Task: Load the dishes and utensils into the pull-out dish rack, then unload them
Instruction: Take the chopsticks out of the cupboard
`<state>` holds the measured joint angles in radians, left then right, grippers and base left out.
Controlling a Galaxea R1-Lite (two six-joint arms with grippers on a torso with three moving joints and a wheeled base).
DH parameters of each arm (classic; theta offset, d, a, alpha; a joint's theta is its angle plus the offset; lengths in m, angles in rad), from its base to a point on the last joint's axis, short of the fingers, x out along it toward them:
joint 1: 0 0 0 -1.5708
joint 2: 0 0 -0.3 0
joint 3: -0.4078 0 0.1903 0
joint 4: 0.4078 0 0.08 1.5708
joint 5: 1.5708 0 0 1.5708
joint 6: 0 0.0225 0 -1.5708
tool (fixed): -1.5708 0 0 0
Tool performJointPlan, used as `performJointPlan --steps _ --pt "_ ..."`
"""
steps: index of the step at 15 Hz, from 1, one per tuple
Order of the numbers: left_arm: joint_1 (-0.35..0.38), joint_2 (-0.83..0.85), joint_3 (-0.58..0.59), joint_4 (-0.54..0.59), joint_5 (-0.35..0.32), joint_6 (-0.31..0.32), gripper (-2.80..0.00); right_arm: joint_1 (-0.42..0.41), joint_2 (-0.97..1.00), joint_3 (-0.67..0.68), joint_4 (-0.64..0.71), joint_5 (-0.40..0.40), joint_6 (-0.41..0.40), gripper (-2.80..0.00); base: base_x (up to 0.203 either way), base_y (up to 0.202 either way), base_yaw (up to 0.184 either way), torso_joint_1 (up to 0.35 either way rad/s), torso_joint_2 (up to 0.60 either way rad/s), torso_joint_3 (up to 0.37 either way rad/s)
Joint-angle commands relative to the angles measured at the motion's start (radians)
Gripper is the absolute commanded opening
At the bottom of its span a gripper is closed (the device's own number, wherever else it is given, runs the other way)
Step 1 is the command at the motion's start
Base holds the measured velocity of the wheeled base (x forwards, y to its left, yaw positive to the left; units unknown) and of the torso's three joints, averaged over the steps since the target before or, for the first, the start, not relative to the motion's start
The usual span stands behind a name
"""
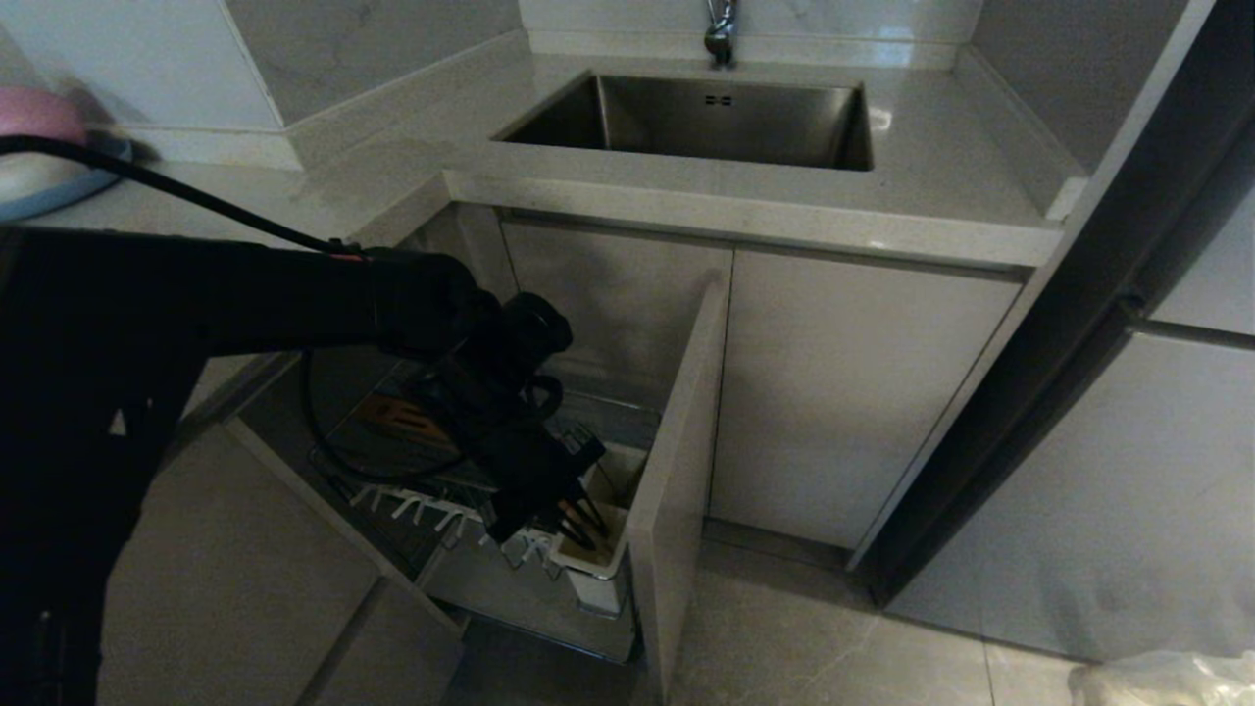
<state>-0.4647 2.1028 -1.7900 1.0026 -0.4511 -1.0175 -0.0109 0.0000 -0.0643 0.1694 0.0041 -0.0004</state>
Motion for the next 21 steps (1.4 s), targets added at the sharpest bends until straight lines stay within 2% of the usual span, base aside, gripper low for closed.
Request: performJointPlan --steps 1,17,21 --pt "0.001 -0.021 0.000 0.004 -0.003 -0.006 -2.80 0.000 0.000 0.000 0.001 0.001 0.000 -2.80 0.000 0.000 0.000 0.000 0.00 0.000" --pt "0.000 -0.123 -0.005 0.018 0.022 -0.031 -2.80 0.000 0.000 0.000 0.001 0.001 0.000 -2.80 0.000 0.000 0.000 0.000 0.00 0.000" --pt "-0.003 -0.145 -0.033 0.065 0.019 -0.032 -2.80 0.000 0.000 0.000 0.001 0.001 -0.001 -2.80 0.000 0.000 0.000 0.000 0.00 0.000"
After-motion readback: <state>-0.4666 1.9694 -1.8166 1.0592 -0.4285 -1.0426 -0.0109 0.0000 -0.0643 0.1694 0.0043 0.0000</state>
